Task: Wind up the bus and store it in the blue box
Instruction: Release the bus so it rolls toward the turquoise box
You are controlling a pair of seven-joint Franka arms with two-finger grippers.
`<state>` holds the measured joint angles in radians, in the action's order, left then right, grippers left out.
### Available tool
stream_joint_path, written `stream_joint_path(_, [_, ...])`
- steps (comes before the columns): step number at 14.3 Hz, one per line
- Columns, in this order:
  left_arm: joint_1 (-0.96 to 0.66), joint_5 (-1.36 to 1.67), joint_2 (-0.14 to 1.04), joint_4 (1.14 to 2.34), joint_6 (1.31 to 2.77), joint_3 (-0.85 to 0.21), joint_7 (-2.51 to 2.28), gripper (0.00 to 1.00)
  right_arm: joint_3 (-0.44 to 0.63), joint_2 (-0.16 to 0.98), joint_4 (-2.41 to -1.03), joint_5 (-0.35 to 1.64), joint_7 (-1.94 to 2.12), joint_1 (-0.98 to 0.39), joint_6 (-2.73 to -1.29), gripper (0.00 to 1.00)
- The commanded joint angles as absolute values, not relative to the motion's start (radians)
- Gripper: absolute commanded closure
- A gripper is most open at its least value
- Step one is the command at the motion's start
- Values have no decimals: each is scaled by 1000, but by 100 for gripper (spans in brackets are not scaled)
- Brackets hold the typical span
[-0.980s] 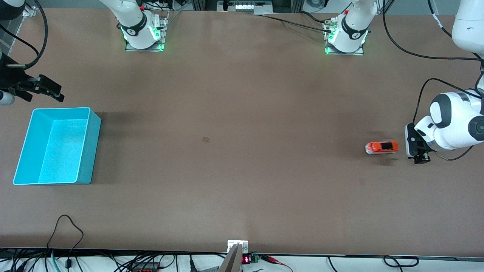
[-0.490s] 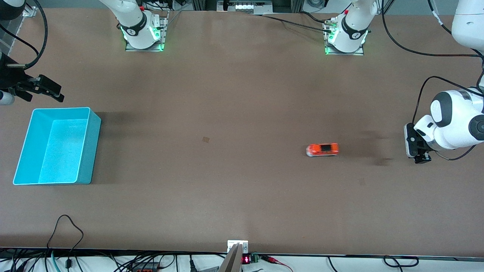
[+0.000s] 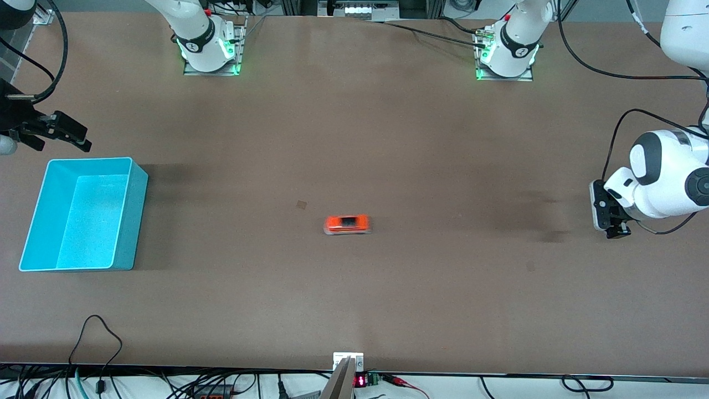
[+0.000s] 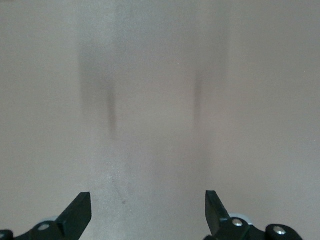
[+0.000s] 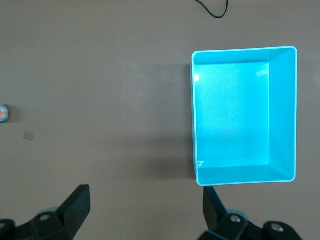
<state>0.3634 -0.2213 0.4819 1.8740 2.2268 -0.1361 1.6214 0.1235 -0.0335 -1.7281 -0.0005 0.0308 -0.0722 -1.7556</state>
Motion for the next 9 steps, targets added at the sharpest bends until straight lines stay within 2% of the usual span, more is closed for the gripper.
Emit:
stream_joint_path(1, [354, -244, 456, 1876, 2188, -138, 1592, 0, 126, -35, -1720, 3, 12, -77, -1758, 0])
stream_joint_path(9, [351, -239, 456, 1842, 2178, -140, 1578, 0, 124, -35, -1715, 8, 12, -77, -1756, 0])
